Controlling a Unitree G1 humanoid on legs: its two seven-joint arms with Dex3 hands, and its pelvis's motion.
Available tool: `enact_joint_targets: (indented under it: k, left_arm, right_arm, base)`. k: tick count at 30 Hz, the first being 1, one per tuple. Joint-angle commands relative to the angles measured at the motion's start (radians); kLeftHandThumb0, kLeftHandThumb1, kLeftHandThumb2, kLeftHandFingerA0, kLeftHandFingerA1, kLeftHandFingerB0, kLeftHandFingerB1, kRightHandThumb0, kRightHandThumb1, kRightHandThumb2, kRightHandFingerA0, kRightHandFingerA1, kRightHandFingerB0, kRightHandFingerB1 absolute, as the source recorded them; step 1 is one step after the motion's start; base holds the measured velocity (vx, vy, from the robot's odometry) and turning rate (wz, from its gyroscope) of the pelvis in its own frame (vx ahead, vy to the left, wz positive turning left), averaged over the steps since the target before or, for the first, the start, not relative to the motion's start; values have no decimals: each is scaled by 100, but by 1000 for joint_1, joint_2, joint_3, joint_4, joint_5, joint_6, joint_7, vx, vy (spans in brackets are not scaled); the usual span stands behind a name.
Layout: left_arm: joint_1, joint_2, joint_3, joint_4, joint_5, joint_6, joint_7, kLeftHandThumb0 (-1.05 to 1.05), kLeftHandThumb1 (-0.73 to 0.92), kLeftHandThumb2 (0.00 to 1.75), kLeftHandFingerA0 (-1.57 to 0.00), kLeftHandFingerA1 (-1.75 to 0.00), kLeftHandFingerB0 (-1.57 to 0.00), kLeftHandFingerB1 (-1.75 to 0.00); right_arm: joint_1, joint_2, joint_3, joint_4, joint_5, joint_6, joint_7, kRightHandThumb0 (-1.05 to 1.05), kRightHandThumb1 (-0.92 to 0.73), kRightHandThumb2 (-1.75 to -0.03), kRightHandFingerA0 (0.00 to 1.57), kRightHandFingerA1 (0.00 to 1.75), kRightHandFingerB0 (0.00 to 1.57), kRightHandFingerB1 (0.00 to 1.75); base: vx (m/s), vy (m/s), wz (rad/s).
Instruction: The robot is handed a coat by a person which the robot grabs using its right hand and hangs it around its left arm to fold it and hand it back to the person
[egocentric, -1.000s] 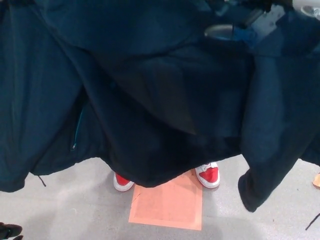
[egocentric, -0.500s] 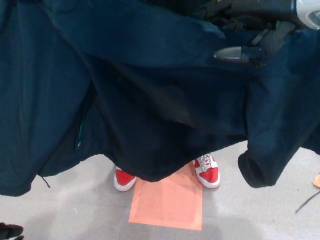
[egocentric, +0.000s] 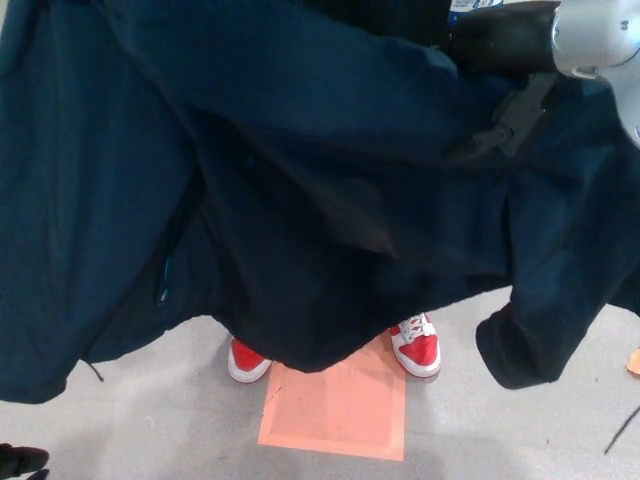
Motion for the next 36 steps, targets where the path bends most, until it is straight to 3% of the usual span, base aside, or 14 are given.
enact_joint_targets:
  k: [1,4,13,17,18,19,22,23,24,27,30,31,35,36]
  left_arm:
    - [5,-11,85,-9,-115,-9,-87,-63,87,66,-27,-33,-23,-32]
    - [1,-13,81,-15,-106,-13,-74,-63,88,66,-27,-33,-21,-32]
    - [-9,-33,97,-40,-125,-22,-106,-62,86,65,-28,-35,-22,-32]
    - [-4,-34,68,-71,-100,-81,-121,-63,87,65,-29,-36,-24,-33]
    - [11,-48,76,-128,-131,-93,-172,-59,85,65,-29,-35,-22,-32]
    - [22,-51,76,-163,-147,-115,-210,-59,86,65,-28,-35,-19,-32]
    - [59,-66,68,-289,-189,-134,-289,-60,83,64,-30,-36,-22,-32]
    - [73,-70,66,-325,-198,-129,-298,-60,83,64,-30,-36,-22,-32]
    - [114,-79,57,-423,-240,-155,-356,-60,83,64,-30,-37,-26,-34]
    - [173,-75,30,-563,-254,-152,-379,-63,83,64,-30,-36,-25,-33]
    - [257,-46,-10,-830,-307,-77,-445,-67,85,65,-28,-37,-20,-33]
    - [277,-34,-15,-903,-331,-49,-463,-70,84,65,-30,-37,-21,-33]
    - [333,22,-31,-1138,-408,22,-531,-69,86,65,-29,-38,-21,-33]
    - [338,32,-35,-1169,-427,23,-550,-67,87,66,-30,-38,-20,-33]
  right_arm:
    - [122,-11,132,179,-440,-263,-814,-28,-73,-120,115,124,74,101]
    - [149,2,77,179,-383,-281,-846,-47,-92,-67,78,174,62,122]
    - [205,64,-149,110,-186,-274,-846,-38,-90,-68,91,97,78,70]
    - [197,98,-244,98,-117,-288,-862,-37,-89,-65,87,106,78,69]
    - [174,117,-286,103,-83,-289,-860,-34,-70,-109,89,110,79,84]
    - [155,125,-301,111,-76,-286,-860,-39,-90,-66,79,110,78,74]
    - [101,140,-331,144,-62,-281,-842,-35,-71,-108,88,112,78,92]
    - [94,143,-339,151,-61,-283,-839,-35,-71,-108,88,112,78,92]
    - [63,154,-349,181,-54,-284,-837,-39,-89,-67,73,172,62,141]
    - [32,167,-361,217,-62,-290,-837,-39,-88,-67,73,173,63,143]
    - [-38,182,-374,265,-72,-272,-828,-38,-86,-67,87,128,88,68]
    - [-56,181,-370,285,-79,-289,-834,-39,-83,-70,91,152,87,105]
    - [-119,198,-373,341,-83,-287,-840,-39,-87,-65,87,128,83,93]
    - [-133,206,-374,350,-81,-270,-835,-35,-68,-107,97,116,80,95]
  base:
    - [0,0,0]
    - [0,0,0]
    - [0,0,0]
    - [0,0,0]
    - [0,0,0]
    - [0,0,0]
    - [0,0,0]
    - [0,0,0]
    - [0,0,0]
    - [0,0,0]
    - [0,0,0]
    - [0,0,0]
    - [0,0,0]
    - [0,0,0]
